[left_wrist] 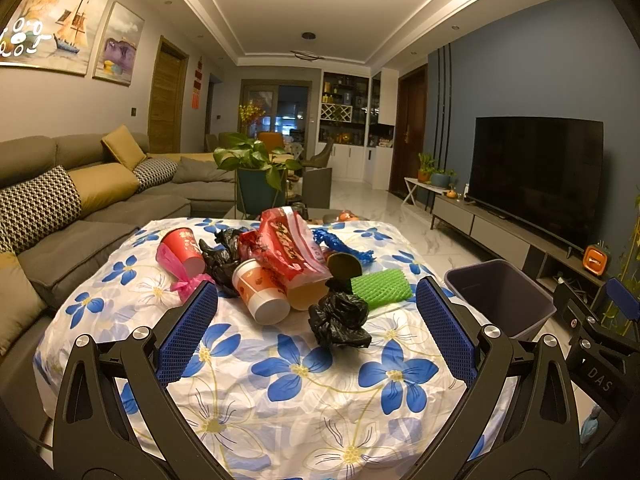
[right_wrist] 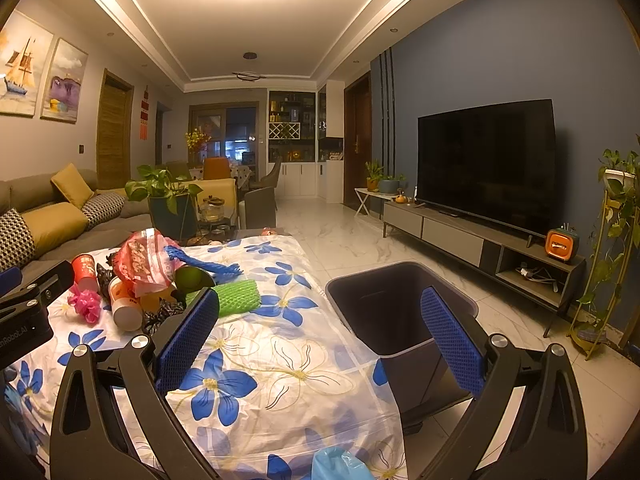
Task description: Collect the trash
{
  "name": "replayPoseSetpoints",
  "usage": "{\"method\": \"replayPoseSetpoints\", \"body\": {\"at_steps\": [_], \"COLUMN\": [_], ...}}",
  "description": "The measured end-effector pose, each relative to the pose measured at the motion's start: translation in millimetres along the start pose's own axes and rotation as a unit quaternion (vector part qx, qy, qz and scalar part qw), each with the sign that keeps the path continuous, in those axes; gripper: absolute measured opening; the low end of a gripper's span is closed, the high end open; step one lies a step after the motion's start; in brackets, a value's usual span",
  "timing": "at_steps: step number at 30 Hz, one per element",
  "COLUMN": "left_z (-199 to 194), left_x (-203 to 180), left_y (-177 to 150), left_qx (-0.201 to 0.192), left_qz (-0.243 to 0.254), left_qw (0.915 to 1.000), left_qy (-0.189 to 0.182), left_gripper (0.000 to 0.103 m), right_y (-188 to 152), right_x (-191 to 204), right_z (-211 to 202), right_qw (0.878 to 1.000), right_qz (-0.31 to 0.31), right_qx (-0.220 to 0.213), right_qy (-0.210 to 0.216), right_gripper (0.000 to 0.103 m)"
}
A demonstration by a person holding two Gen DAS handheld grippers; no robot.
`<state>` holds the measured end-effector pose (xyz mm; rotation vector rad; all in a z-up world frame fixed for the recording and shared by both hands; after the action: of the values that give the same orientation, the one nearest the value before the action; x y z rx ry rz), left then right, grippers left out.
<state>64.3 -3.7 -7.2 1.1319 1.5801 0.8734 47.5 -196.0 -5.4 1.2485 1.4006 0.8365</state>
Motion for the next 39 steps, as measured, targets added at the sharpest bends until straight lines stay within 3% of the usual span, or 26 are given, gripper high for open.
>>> {"method": "replayPoseSetpoints", "body": {"at_steps": [39], "left_z": [1.7], "left_x": [-3.0], "left_y": [-1.0], "left_qx": [0.001], "left_qz": [0.001], "left_qw": [1.0000], "left_qy": [0.000], "left_gripper": [0.098], "right_y": [0.0], "right_x": [-6.4], "right_z": [-1.9], "right_qw": [1.000], "right_qz": [0.005], "right_qx": [-0.003], "right_qy": [-0.005], "right_gripper": [0.098]}}
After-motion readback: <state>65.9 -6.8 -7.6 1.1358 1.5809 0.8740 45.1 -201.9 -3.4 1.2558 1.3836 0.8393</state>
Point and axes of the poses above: each gripper's, at about its wrist camera, not at the fingertips, and z roughly the way its jaws point, x to its left, y to its top, the point moved 7 cm from there along z, roughly the way its jaws point, and after that the axes turned 14 degrees about -z, right-handed, at the moved point
